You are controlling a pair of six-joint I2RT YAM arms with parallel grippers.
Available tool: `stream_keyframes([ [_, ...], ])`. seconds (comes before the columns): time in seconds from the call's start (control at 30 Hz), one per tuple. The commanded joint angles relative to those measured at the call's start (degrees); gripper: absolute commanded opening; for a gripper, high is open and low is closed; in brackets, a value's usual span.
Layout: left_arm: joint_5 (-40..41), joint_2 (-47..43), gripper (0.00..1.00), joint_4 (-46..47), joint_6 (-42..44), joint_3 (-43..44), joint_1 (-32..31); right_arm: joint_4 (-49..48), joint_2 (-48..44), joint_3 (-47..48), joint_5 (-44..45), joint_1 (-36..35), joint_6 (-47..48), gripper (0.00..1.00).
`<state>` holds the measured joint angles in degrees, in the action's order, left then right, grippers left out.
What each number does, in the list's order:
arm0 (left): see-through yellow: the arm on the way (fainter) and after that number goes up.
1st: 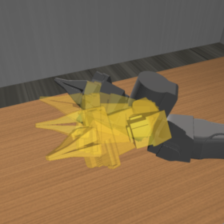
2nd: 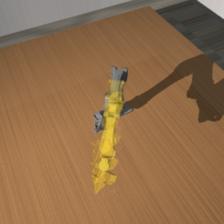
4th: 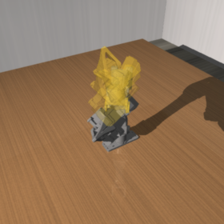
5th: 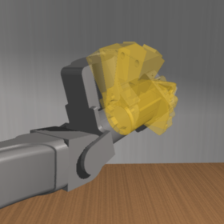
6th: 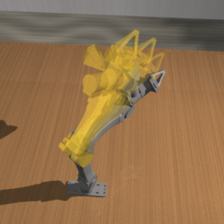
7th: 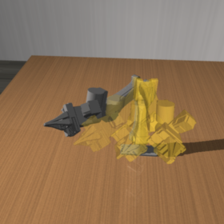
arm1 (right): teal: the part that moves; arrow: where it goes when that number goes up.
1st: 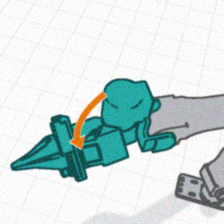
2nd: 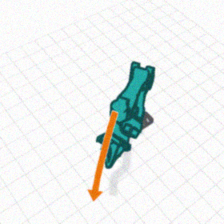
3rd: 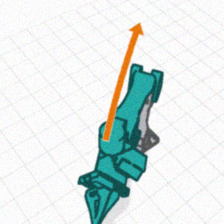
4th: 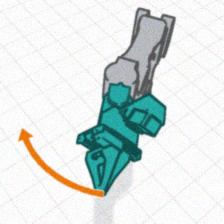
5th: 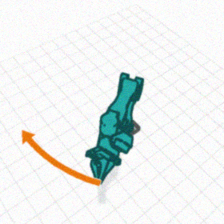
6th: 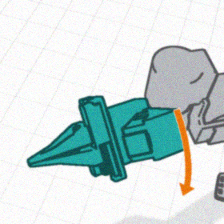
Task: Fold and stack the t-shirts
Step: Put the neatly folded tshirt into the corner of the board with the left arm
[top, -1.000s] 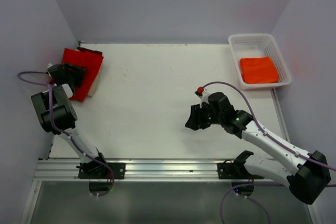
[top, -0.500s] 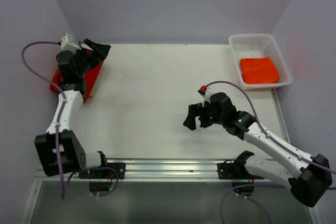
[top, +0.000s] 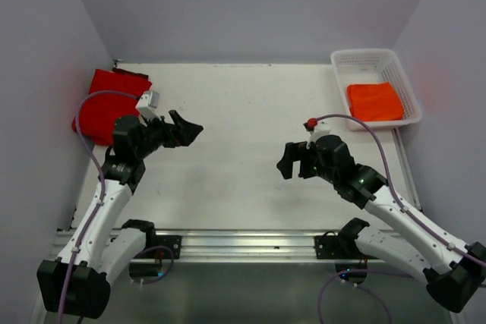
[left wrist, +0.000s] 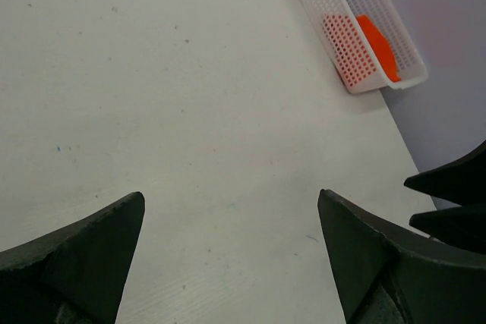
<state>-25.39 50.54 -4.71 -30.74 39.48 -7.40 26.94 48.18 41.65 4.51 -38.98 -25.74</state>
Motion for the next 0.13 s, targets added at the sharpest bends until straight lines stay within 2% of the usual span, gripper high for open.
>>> stream_keyframes([
  [0.0,-4.05,-4.04,1.0,-1.53,3.58,-0.9,-0.6,0.75,-1.95,1.59,4.88,0.05,-0.72,0.99],
  [0.1,-5.98,-5.28,1.0,-0.12,3.23,-0.73,-0.6,0.48,-1.95,2.38,6.03,-0.04,0.16,0.99],
])
